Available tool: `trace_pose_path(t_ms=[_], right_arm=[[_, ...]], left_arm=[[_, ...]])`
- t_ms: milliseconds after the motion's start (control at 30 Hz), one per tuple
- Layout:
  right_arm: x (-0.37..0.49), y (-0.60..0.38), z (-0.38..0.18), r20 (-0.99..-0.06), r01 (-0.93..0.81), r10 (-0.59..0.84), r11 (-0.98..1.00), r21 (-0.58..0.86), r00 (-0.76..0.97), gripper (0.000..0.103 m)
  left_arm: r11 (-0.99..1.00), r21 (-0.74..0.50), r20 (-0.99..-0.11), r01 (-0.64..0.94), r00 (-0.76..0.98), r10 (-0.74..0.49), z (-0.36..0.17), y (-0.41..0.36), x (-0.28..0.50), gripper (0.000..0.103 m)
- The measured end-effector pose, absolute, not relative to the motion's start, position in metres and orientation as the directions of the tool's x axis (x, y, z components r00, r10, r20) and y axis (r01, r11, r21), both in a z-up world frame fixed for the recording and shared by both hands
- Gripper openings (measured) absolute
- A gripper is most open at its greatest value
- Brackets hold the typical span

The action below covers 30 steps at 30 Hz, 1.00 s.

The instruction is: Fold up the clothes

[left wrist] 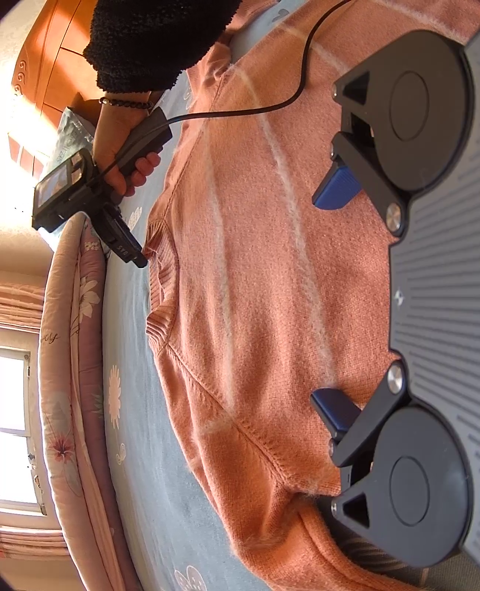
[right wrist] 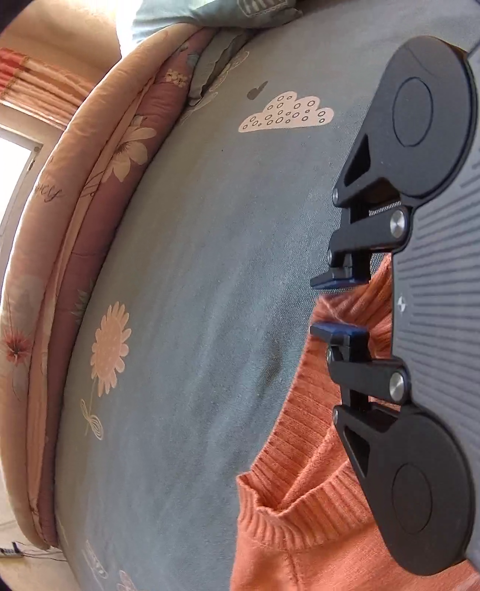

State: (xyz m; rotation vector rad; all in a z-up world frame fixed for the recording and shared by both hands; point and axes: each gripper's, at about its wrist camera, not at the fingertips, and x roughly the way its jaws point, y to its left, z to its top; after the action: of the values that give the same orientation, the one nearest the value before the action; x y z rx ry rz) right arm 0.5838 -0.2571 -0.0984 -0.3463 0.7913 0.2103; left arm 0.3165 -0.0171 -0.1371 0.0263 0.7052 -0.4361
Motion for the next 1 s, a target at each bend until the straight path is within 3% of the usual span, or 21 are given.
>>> trace_pose_path(t_ms=[100,167,433,500,533,667,833,1000], right_arm=[[0.573,-0.244,-0.082,-0.704,-0.417,0.188,0.893,-0.168,0.685,0.028],[0.568,-0.222,-0.082,-0.701,-0.504,0.248,0.844,-0.182,0.668,0.038],[0.585,-0.167,-0.125,-0.781,-0.686,0.329,0.708,-0.169,0.531,0.04],[0.591,-0.17,-0.126,-0.781,-0.675,0.366,0.732,-0.094,0.506,0.025],[0.586,-0.167,-0.127,-0.776,-0.677,0.363,0.728,-0.11,0.515,0.009],[0.576,-0.152,-0.129,-0.747,-0.65,0.31,0.73,-0.21,0.589,0.006],[0.591,-0.147,-0.133,-0.731,-0.587,0.28,0.784,-0.2,0.622,0.007],[0.587,-0.162,-0.107,-0.716,-0.511,0.265,0.847,-0.148,0.646,0.023]], left_arm=[[0.911,-0.112,-0.635,0.397,0.677,-0.373,-0.137,-0.019,0.316,0.102],[0.911,-0.112,-0.634,0.397,0.677,-0.373,-0.137,-0.019,0.316,0.102],[0.91,-0.118,-0.632,0.398,0.676,-0.378,-0.138,-0.018,0.317,0.102],[0.91,-0.116,-0.632,0.399,0.677,-0.377,-0.138,-0.018,0.317,0.102],[0.91,-0.115,-0.633,0.399,0.677,-0.377,-0.138,-0.019,0.317,0.102],[0.91,-0.113,-0.633,0.398,0.677,-0.375,-0.138,-0.019,0.317,0.102],[0.91,-0.116,-0.632,0.399,0.677,-0.377,-0.138,-0.019,0.316,0.102],[0.907,-0.136,-0.627,0.399,0.674,-0.39,-0.137,-0.016,0.317,0.102]])
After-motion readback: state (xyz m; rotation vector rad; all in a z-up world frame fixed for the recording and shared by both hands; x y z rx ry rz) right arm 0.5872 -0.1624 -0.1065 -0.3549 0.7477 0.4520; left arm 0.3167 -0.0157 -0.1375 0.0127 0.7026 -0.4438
